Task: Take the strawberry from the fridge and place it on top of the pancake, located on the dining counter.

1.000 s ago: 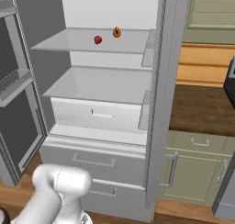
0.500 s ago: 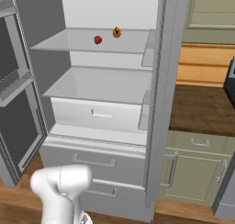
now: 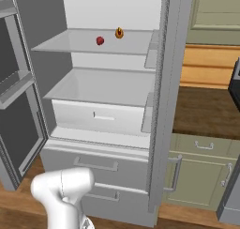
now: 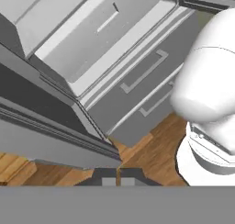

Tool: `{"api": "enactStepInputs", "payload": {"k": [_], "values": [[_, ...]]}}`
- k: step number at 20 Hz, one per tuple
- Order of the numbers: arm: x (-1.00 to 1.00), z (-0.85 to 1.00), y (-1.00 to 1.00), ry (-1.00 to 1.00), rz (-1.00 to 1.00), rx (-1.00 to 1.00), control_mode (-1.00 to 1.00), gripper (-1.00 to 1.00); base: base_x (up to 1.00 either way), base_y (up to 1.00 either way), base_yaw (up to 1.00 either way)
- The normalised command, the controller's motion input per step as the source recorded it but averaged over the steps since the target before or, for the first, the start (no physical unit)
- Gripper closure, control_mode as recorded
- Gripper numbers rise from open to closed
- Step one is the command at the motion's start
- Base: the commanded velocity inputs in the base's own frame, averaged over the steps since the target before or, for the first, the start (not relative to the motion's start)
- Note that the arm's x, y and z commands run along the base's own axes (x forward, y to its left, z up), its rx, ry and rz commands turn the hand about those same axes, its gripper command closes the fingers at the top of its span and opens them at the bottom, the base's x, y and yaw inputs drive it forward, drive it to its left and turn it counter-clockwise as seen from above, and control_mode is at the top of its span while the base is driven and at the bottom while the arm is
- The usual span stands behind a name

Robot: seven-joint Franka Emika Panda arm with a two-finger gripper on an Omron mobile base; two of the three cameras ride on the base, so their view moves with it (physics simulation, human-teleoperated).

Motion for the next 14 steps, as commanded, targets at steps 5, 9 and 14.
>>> {"api": "enactStepInputs", "payload": {"k": [5, 9, 14], "values": [[-0.02, 0.58, -0.74, 0.1, 0.21, -0.18, -1.0, -1.0, 0.0, 0.0, 0.0], [0.0, 0.47, -0.74, 0.12, 0.26, -0.2, -1.0, -1.0, 0.0, 0.0, 0.0], [0.0, 0.44, -0.65, 0.05, 0.28, -0.21, -1.0, -1.0, 0.0, 0.0, 0.0]]}}
